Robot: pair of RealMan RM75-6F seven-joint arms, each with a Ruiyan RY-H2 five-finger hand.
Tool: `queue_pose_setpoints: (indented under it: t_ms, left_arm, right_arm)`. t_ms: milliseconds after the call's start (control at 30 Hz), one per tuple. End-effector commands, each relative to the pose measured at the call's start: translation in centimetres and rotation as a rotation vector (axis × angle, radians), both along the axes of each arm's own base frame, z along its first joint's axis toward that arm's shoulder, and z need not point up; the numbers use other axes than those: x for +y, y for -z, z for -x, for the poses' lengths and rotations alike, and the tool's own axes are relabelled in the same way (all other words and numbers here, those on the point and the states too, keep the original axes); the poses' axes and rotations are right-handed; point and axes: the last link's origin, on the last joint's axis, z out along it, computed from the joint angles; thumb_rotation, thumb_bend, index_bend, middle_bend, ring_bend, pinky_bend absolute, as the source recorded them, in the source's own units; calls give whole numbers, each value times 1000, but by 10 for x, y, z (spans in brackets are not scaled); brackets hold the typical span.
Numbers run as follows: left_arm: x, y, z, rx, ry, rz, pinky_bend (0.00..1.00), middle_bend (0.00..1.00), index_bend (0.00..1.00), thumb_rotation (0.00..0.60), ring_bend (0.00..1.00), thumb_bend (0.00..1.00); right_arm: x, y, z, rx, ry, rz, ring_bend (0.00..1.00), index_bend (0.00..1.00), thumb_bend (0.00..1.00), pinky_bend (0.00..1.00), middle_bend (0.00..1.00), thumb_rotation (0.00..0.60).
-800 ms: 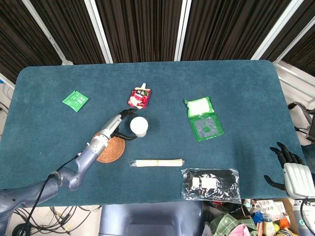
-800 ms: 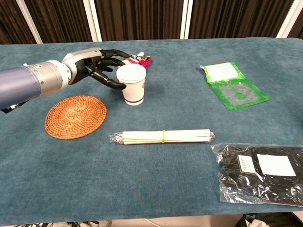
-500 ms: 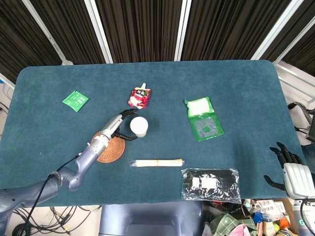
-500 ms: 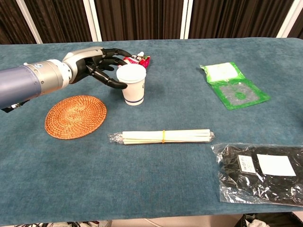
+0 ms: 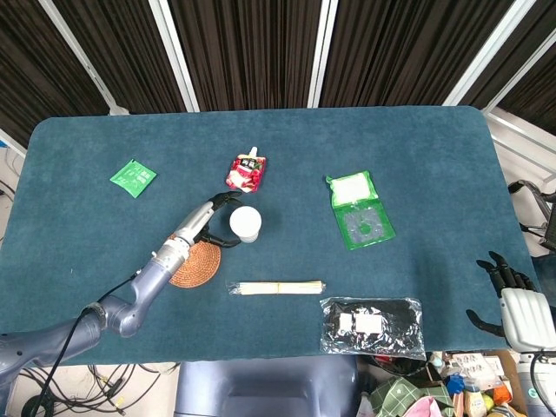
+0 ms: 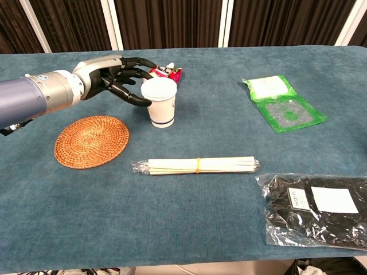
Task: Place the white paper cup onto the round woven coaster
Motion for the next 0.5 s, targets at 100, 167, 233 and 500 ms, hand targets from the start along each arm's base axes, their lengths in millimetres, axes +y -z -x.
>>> queue_pose_setpoints:
  t_ms: [100,167,233,500]
  left_arm:
    - [1,0,-2,0,6,-2,0,211,144,600,0,178]
    - [1,-1,-3,-9,1,-4,0,212,144,600,0,178]
    - [1,-1,-3,-9,1,-6,0,212,144,600,0,178]
    - [1,3,-6,-11,4,1,0,212,145,600,0,177]
  right_arm:
    - [0,0,0,0,1,-2,185,177,104,192,45,600]
    - [0,0,0,-1,1,0,185,177,104,192,45,600]
    - [0,0,1,-1,4,1,185,176,104,192,46,600]
    - [-1,-1,1,-1,5,1,185,176,104,192,46,600]
